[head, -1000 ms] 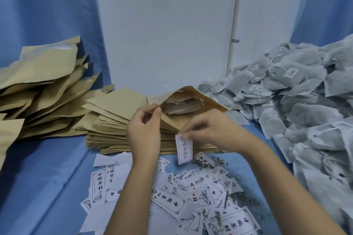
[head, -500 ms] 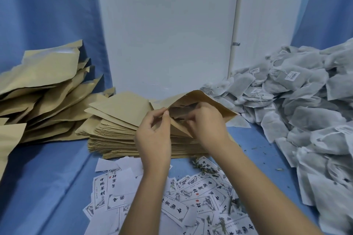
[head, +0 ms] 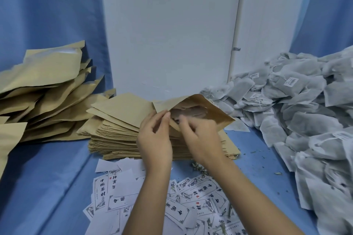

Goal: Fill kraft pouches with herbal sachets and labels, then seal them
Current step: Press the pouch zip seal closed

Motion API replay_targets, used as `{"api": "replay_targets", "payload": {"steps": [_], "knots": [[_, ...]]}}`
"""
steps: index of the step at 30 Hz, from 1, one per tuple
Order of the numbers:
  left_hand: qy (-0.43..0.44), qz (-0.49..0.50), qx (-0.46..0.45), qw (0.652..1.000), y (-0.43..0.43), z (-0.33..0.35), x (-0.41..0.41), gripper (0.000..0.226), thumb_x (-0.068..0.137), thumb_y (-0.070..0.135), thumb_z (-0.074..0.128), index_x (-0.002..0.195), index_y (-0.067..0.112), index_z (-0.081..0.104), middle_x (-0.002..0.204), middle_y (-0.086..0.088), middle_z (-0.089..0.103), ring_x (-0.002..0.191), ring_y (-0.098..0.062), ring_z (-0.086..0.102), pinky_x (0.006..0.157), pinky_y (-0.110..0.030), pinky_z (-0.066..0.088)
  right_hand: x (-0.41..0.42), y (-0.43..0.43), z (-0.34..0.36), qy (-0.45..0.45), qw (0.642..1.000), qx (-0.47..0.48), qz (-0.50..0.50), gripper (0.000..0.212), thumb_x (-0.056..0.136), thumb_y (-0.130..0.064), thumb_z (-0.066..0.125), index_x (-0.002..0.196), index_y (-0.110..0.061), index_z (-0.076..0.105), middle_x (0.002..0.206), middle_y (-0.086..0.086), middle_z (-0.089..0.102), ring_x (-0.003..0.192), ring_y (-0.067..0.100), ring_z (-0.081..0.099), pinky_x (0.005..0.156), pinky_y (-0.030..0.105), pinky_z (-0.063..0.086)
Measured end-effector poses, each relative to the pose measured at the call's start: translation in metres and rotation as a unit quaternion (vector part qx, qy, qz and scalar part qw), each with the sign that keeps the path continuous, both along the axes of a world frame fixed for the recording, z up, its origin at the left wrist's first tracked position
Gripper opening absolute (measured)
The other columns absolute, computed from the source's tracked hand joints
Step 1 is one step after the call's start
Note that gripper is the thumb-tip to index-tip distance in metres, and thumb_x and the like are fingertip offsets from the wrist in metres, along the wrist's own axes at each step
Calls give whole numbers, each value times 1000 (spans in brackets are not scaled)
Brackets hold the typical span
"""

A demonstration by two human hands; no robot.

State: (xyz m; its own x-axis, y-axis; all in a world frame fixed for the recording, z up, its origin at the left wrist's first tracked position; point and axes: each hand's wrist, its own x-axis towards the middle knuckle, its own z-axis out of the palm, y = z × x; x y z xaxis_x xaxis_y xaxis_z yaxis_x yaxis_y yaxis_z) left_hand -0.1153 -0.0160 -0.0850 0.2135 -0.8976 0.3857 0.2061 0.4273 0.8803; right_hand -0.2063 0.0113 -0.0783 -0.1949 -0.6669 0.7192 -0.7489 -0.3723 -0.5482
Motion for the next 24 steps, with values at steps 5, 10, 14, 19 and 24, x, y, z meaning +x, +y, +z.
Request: {"api": "replay_targets", "payload": {"steps": [5, 10, 14, 19, 24], "knots": [[-8, -16, 53, 998, 2, 2, 1, 7, 83, 29, 71, 77, 32, 73, 87, 4, 73, 79, -7, 68, 75, -30, 56, 20, 0, -26, -164, 974, 107, 116, 63, 92, -57, 34, 45, -16, 46, 39, 3, 45, 40, 12, 42, 48, 29, 39], [93, -86, 158, 979, 5, 3, -8, 6, 82, 13, 72, 79, 8, 69, 55, 5, 68, 47, -2, 62, 40, -13, 44, 25, -16, -18, -455, 867, 156, 126, 57, 91, -58, 45, 49, -20, 43, 45, -1, 36, 39, 12, 33, 45, 24, 25], [206, -174, 255, 929, 5, 2, -9, 13, 81, -11, 64, 87, 0, 60, 70, -10, 66, 50, -9, 66, 51, -17, 55, 23, -14, -19, -561, 812, 134, 83, 55, 90, -48, 53, 42, -22, 47, 42, -6, 33, 35, 8, 28, 38, 20, 22], [118, -223, 290, 923, 4, 0, -10, 26, 92, 18, 59, 69, 7, 55, 51, -3, 52, 39, -8, 47, 42, -19, 43, 14, -10, -17, -566, 812, 122, 67, 27, 86, -15, 48, 60, -11, 45, 39, -4, 39, 33, 9, 33, 37, 17, 30], [-23, -250, 230, 940, 8, 3, -11, 31, 94, 15, 52, 63, 10, 49, 39, 3, 45, 29, -7, 37, 31, -13, 30, 13, 0, -11, -591, 781, 165, 118, 36, 83, -14, 49, 48, -12, 42, 34, -3, 36, 24, 8, 27, 31, 12, 23]]}}
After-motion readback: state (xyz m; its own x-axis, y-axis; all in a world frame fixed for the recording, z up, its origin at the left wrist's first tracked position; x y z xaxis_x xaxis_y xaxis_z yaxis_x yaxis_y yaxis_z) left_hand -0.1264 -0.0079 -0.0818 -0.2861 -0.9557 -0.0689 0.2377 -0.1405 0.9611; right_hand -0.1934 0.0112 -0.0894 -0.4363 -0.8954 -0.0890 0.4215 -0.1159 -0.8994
